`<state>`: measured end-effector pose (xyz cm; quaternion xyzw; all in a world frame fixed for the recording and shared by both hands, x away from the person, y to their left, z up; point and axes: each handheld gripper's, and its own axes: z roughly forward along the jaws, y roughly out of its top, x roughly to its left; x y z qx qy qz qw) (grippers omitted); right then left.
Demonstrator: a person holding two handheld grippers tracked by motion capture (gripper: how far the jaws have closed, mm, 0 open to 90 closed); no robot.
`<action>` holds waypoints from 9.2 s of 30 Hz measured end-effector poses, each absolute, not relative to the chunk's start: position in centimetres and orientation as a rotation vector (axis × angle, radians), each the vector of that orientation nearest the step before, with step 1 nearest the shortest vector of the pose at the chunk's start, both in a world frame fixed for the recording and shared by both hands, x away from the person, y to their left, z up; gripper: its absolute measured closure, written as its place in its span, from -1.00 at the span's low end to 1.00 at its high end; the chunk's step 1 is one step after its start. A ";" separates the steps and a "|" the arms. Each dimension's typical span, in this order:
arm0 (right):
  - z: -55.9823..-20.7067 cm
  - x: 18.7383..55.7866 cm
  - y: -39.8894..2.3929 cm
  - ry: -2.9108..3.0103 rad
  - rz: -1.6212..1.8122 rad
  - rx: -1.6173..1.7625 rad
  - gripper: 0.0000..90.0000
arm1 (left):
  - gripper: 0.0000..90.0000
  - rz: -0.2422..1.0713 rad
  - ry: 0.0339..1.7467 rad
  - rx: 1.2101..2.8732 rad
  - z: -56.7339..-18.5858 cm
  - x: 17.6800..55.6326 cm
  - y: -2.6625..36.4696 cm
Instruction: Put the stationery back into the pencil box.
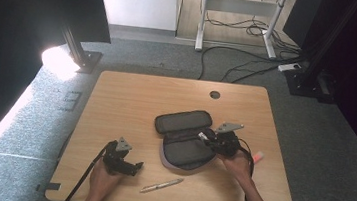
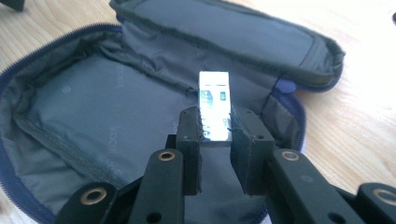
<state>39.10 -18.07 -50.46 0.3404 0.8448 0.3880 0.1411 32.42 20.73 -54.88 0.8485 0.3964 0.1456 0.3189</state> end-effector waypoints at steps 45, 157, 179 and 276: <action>-49.8 38.2 -19.5 2.410 1.053 0.988 -0.22 | -1.00 0.384 1.042 2.232 -54.9 32.4 20.7; -53.3 33.4 -30.7 2.205 0.928 1.389 0.46 | -1.00 0.384 1.042 2.232 -54.9 32.4 20.7; -49.7 34.8 -28.1 2.247 1.004 1.263 0.46 | -1.00 0.384 1.043 2.231 -54.9 32.4 20.7; -52.2 38.0 -11.8 2.590 1.021 0.861 0.41 | -1.00 0.383 1.042 2.231 -54.9 32.4 20.7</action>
